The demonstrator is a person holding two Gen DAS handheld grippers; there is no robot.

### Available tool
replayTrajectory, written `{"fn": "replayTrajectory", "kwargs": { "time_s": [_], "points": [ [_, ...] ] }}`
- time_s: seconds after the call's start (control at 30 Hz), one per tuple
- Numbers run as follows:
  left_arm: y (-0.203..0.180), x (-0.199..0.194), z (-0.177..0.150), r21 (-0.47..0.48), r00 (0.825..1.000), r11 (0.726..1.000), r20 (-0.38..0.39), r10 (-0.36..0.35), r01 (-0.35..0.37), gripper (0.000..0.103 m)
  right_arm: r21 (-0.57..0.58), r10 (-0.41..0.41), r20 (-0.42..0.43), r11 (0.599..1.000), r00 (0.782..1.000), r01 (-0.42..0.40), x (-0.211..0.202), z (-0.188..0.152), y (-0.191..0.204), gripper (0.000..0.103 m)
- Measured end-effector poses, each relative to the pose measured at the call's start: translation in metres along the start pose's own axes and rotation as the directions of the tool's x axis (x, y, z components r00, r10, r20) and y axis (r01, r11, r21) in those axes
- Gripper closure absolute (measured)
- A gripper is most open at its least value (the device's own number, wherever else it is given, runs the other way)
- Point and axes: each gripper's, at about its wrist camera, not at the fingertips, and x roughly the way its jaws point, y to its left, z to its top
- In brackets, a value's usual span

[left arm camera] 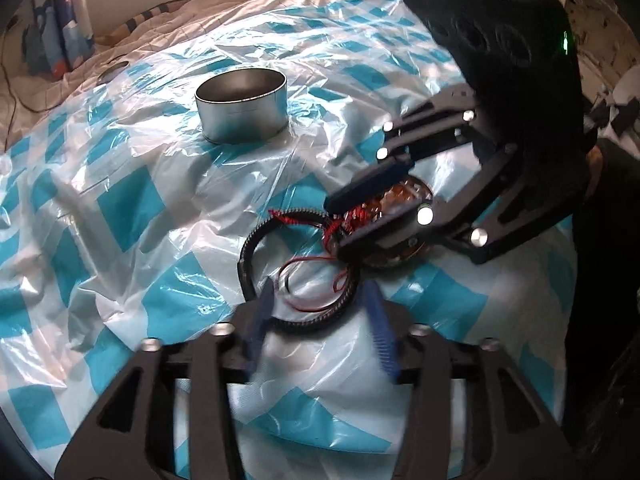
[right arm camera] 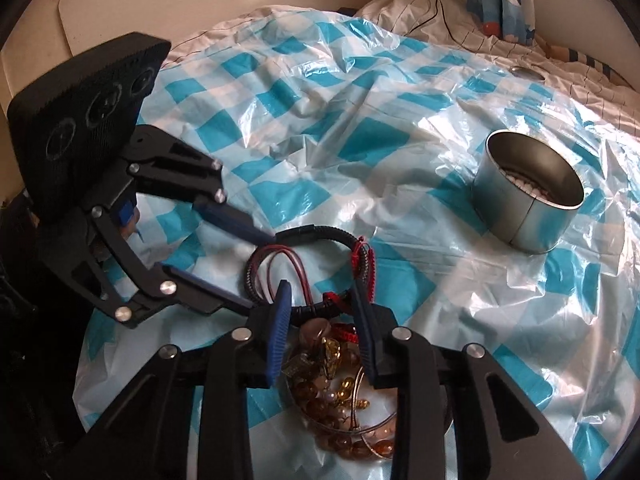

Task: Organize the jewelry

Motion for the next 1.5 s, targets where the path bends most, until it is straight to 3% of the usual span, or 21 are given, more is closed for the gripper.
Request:
{"fn": "replayTrajectory", "kwargs": {
  "time_s": [0.17,0.23,0.27,0.37,0.43,0.5,0.6,0.63,0.73,0.8,0.97,1.03,1.07,1.1,1.23,1.4,1.5],
  "points": [
    [0.002,0.009,0.003,-0.021,1.0,1.0,-0.023,-0.007,0.006,0.053,0.01,0.013,-0.015,1.0,1.0,-0.013,-0.002,-0.003,-0.003,0.071],
    [0.004,0.012,0.004,-0.028,1.0,1.0,-0.025,-0.001,0.0,0.053,0.013,0.01,-0.02,1.0,1.0,-0.009,-0.003,-0.004,-0.005,0.066],
    [0.007,0.011,0.005,-0.047,1.0,0.999,-0.019,-0.001,0.0,0.053,0.011,0.006,-0.02,1.0,1.0,-0.005,-0.004,-0.005,-0.005,0.061],
    [0.019,0.012,0.007,-0.118,1.0,0.993,-0.008,-0.03,0.029,0.053,0.016,0.004,-0.011,1.0,1.0,-0.004,-0.004,-0.005,-0.007,0.061],
    [0.025,0.015,0.008,-0.158,0.998,0.986,-0.013,-0.055,0.052,0.053,0.019,0.004,-0.012,1.0,1.0,-0.004,-0.002,-0.005,-0.008,0.065],
    [0.029,0.021,0.009,-0.192,0.997,0.979,-0.021,-0.079,0.074,0.053,0.021,0.023,-0.014,1.0,1.0,-0.023,-0.001,-0.005,-0.007,0.082],
    [0.038,0.025,0.009,-0.248,0.992,0.962,-0.025,-0.12,0.11,0.054,0.016,0.024,-0.021,1.0,1.0,-0.023,-0.001,-0.005,-0.006,0.086],
    [0.04,0.024,0.008,-0.264,0.991,0.957,-0.019,-0.131,0.122,0.056,0.015,0.026,-0.019,1.0,0.999,-0.026,-0.002,-0.005,-0.006,0.086],
    [0.042,0.023,0.007,-0.28,0.988,0.948,-0.002,-0.157,0.15,0.09,0.005,0.017,-0.013,1.0,1.0,-0.017,-0.002,-0.005,-0.003,0.087],
    [0.041,0.018,0.008,-0.266,0.99,0.953,0.016,-0.143,0.142,0.101,0.005,0.009,0.004,1.0,1.0,-0.009,-0.006,-0.003,-0.003,0.087],
    [0.047,-0.004,0.01,-0.276,0.986,0.948,0.106,-0.132,0.156,0.101,0.029,-0.006,0.013,1.0,1.0,0.006,-0.011,-0.001,-0.009,0.086],
    [0.049,-0.011,0.012,-0.276,0.983,0.948,0.133,-0.125,0.158,0.101,0.044,-0.005,-0.008,0.999,1.0,0.005,-0.009,-0.002,-0.012,0.077],
    [0.049,-0.014,0.012,-0.277,0.981,0.947,0.149,-0.126,0.164,0.102,0.046,-0.011,0.006,0.999,1.0,0.011,-0.011,-0.002,-0.012,0.059],
    [0.049,-0.017,0.013,-0.277,0.98,0.947,0.158,-0.124,0.164,0.101,0.038,-0.016,0.031,0.999,0.999,0.015,-0.014,-0.001,-0.011,0.051],
    [0.045,-0.032,0.017,-0.253,0.97,0.952,0.213,-0.116,0.169,0.102,0.027,-0.031,0.071,0.999,0.997,0.029,-0.021,0.002,-0.01,0.048],
    [0.035,-0.062,0.019,-0.196,0.932,0.956,0.332,-0.147,0.22,0.101,0.021,-0.036,0.051,0.999,0.998,0.035,-0.017,0.003,-0.007,0.048],
    [0.033,-0.071,0.019,-0.187,0.918,0.955,0.367,-0.148,0.229,0.101,0.018,-0.028,0.046,0.999,0.999,0.027,-0.013,0.003,-0.003,0.048]
  ]
}}
